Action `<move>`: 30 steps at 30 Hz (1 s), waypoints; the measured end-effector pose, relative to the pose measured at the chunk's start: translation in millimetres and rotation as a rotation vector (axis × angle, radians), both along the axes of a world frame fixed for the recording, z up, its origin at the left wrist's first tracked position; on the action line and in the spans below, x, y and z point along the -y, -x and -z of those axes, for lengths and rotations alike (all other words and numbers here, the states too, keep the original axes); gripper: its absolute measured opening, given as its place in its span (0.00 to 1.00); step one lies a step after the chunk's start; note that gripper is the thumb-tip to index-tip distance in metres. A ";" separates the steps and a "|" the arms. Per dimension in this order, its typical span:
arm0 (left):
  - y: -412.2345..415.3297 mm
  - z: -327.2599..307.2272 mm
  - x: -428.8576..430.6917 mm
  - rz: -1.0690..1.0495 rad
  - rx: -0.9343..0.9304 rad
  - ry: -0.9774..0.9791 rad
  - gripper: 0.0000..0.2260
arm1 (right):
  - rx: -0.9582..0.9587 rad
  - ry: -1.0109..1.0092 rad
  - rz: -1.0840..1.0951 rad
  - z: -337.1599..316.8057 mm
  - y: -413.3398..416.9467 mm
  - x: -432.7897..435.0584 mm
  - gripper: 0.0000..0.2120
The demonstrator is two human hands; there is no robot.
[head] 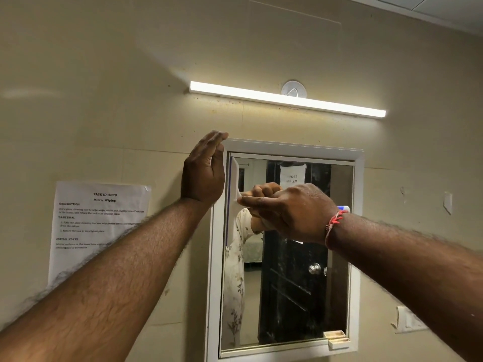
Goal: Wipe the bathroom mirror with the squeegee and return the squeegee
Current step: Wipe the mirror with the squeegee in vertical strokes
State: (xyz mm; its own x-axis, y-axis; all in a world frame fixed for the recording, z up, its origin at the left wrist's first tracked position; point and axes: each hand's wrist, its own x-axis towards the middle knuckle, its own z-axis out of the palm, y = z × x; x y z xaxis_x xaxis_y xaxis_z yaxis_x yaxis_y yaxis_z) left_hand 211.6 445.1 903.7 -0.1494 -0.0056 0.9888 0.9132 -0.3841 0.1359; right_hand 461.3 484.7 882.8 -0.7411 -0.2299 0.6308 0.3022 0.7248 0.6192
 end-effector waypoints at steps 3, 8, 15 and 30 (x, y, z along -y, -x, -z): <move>-0.7 0.0 1.3 -0.003 -0.008 -0.001 0.18 | -0.009 0.014 -0.005 -0.3 -0.6 1.7 0.24; -3.0 -0.4 4.9 -0.014 -0.007 -0.007 0.17 | 0.005 0.019 0.033 -2.0 -0.7 0.0 0.25; -2.9 -0.3 4.8 -0.020 -0.020 -0.017 0.17 | 0.013 0.061 -0.040 -4.1 -4.3 -6.5 0.25; -3.2 -0.5 3.4 -0.022 -0.043 -0.074 0.16 | -0.032 0.131 -0.062 0.8 -37.4 -23.7 0.21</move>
